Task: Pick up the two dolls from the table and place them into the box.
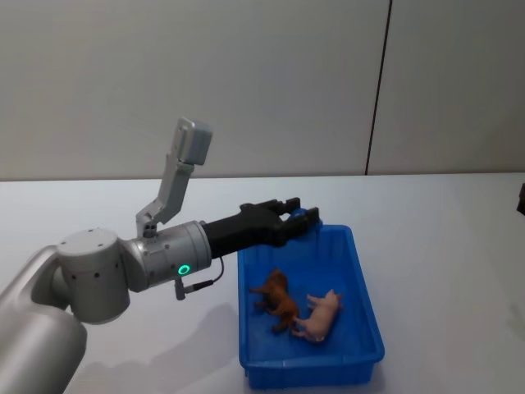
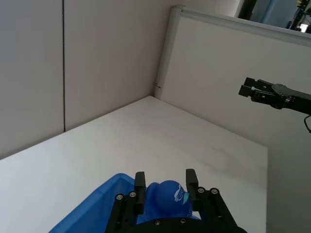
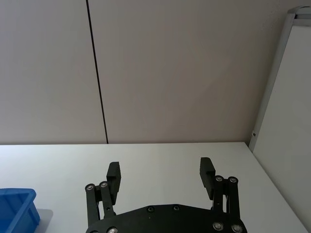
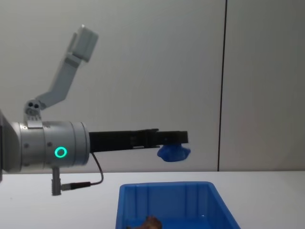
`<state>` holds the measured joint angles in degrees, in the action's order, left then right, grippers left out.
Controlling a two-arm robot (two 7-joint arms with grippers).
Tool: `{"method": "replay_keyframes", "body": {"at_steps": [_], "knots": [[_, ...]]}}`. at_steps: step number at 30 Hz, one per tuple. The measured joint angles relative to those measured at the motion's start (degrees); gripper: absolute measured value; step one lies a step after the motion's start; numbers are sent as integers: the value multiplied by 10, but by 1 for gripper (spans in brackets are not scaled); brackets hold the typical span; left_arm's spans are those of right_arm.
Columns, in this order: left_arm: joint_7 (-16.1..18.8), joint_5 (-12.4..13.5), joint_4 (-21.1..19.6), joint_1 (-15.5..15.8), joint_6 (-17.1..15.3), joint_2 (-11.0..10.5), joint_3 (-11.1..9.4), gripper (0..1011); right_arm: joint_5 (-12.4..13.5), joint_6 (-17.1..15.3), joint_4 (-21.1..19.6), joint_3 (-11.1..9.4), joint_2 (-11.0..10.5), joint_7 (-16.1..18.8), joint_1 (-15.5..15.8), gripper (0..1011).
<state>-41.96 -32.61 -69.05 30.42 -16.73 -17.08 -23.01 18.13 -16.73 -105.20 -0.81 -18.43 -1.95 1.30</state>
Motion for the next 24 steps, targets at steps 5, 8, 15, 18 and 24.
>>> {"method": "replay_keyframes", "body": {"at_steps": [5,8,15,18,24], "knots": [[-19,3,21,11,-6,8,-4,627,0,0,0,0,0,0,0,1001],[-28,4,31,16,-9,11,-7,725,0,0,0,0,0,0,0,1001],[-24,2,28,15,-4,10,-7,919,0,0,0,0,0,0,0,1001],[-11,-2,17,9,3,7,-6,986,0,0,0,0,0,0,0,1001],[31,-13,-18,-9,26,-5,-1,1000,0,0,0,0,0,0,0,1001]]}}
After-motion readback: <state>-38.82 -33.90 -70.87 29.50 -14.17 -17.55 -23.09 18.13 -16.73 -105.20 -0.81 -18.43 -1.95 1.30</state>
